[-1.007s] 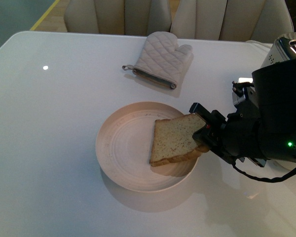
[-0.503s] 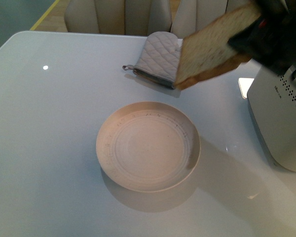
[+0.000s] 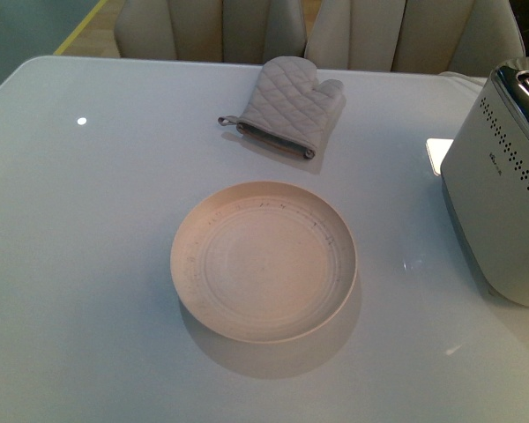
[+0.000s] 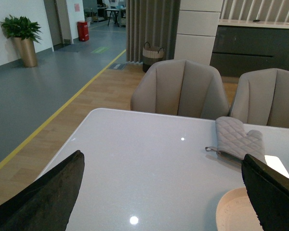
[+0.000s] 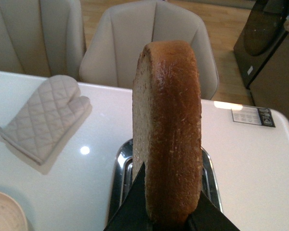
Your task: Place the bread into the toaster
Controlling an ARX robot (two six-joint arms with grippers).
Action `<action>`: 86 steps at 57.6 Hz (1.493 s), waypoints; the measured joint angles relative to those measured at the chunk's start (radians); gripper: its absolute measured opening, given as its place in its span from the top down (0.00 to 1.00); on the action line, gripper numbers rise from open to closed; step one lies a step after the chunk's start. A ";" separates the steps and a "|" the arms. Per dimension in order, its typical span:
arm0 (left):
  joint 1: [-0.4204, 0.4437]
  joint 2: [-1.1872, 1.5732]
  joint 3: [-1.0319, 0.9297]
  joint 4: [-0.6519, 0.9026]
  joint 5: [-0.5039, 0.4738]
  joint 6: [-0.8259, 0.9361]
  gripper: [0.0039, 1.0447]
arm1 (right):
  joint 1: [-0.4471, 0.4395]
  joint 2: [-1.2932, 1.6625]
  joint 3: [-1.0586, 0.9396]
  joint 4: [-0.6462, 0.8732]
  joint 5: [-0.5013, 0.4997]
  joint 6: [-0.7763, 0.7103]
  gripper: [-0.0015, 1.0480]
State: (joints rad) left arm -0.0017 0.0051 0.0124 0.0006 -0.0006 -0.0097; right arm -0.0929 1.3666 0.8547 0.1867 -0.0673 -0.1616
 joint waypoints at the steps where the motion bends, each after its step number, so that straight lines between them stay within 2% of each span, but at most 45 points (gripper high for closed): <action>1: 0.000 0.000 0.000 0.000 0.000 0.000 0.07 | -0.004 0.002 0.000 -0.004 0.000 -0.011 0.96; 17: 0.000 0.000 0.000 0.000 0.000 0.000 0.07 | -0.026 0.062 -0.035 -0.014 0.031 -0.078 0.96; 86: 0.000 0.000 0.000 0.000 0.000 0.000 0.07 | -0.027 0.101 -0.071 -0.178 0.052 -0.103 0.96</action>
State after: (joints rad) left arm -0.0017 0.0051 0.0124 0.0006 -0.0006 -0.0097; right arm -0.1200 1.4681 0.7834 0.0090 -0.0151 -0.2642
